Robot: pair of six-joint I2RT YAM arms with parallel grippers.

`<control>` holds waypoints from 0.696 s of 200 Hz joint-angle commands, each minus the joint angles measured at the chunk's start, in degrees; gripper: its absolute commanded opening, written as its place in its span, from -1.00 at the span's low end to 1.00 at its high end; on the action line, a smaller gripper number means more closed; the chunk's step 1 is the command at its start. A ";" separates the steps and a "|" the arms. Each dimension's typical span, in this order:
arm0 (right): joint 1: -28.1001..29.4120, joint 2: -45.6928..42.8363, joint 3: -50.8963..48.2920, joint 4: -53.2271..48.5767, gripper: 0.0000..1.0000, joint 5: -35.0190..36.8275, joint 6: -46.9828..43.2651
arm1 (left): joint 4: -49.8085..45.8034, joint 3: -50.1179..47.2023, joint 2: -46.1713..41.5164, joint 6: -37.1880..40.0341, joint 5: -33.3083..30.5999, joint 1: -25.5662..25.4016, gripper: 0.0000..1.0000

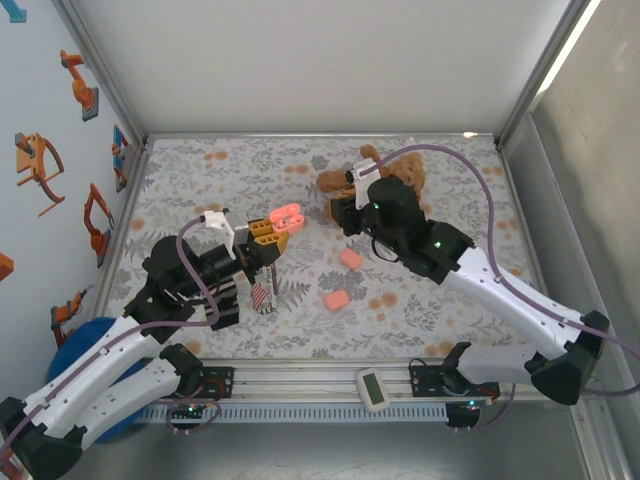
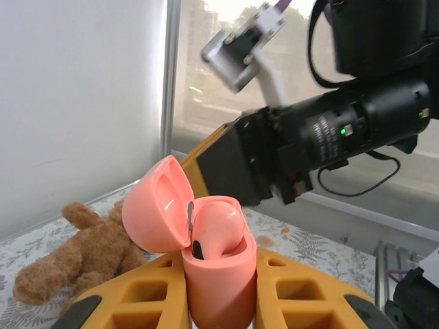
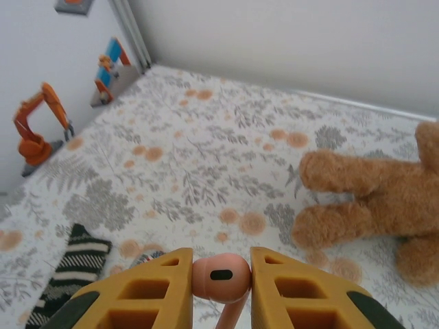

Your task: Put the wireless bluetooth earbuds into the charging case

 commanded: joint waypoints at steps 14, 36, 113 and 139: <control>0.01 -5.48 -2.33 9.66 -0.54 -3.40 -1.11 | 5.54 -0.06 2.41 -2.40 1.89 -0.28 -1.00; 0.12 -7.85 -3.83 14.60 -0.53 -7.70 -1.11 | 6.85 0.75 4.33 -2.67 2.56 -0.28 -1.00; 1.37 -6.75 -3.64 20.74 -0.54 -17.78 -2.52 | 11.14 1.97 8.36 -3.37 3.95 -0.32 -1.00; 1.87 -5.54 -3.53 20.58 -0.54 -16.96 -3.04 | 11.34 2.38 8.65 -3.37 4.11 -0.28 -1.00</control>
